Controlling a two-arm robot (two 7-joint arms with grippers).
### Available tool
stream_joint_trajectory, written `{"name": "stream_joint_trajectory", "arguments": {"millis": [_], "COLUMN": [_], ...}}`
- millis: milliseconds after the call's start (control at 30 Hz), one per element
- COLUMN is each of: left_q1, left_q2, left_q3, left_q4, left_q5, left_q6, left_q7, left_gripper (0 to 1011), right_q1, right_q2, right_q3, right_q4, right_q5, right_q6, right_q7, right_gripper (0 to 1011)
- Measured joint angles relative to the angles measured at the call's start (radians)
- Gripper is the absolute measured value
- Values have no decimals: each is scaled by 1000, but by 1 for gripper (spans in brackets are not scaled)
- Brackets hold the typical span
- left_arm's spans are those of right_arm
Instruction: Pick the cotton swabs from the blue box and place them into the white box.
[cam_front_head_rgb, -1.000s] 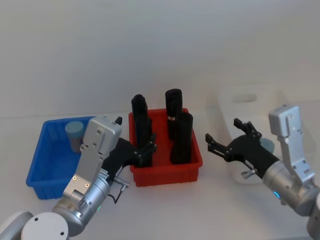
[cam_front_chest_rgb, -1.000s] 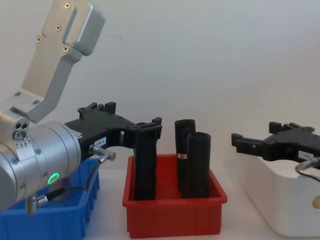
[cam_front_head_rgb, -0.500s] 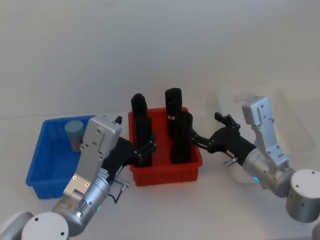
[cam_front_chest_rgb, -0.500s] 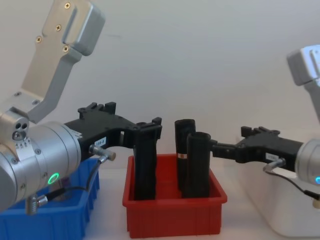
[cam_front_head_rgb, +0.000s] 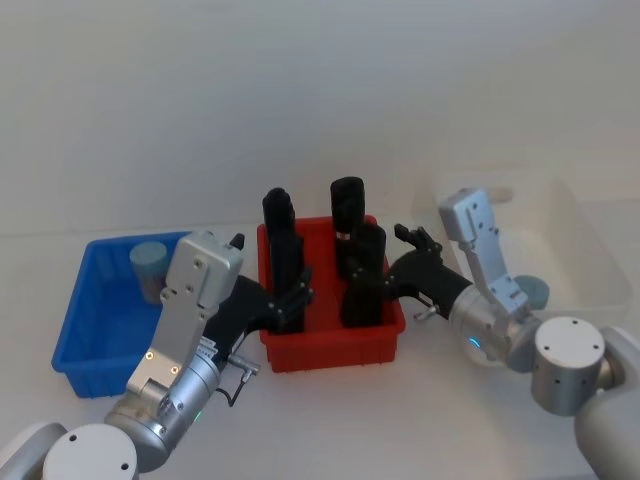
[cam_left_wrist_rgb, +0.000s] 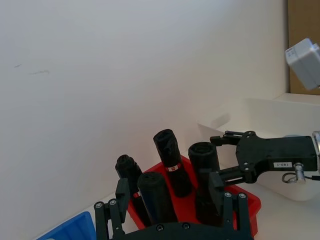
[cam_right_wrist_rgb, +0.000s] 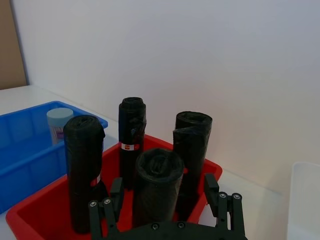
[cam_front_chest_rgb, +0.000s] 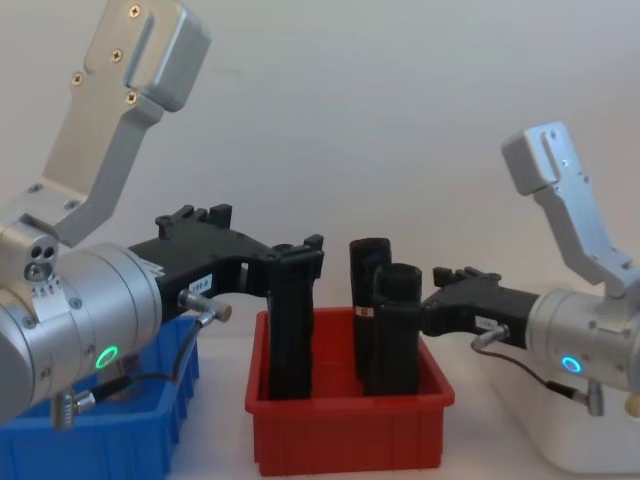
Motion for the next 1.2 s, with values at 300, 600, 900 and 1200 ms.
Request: {"name": "stream_joint_trajectory", "arguments": {"millis": [300,600,900,1200], "left_q1": [0,0,0,0], "left_q2": [0,0,0,0], "left_q3": [0,0,0,0], "left_q4": [0,0,0,0], "left_q5": [0,0,0,0], "left_q6": [0,0,0,0], "left_q7": [0,0,0,0], "left_gripper": [1004,1004,1004,1004], "right_q1": [116,217,284,284], "right_q2": [-51,-94,-118,-115], "right_q3": [-17,-25,-16,8], "right_q4": [220,418,548,524], "right_q5": [-4,-3,7,22], "right_q6": [-81,-161,-224,-254], "right_q7": [31,59,73,73], "right_gripper": [987,776,486,414]}}
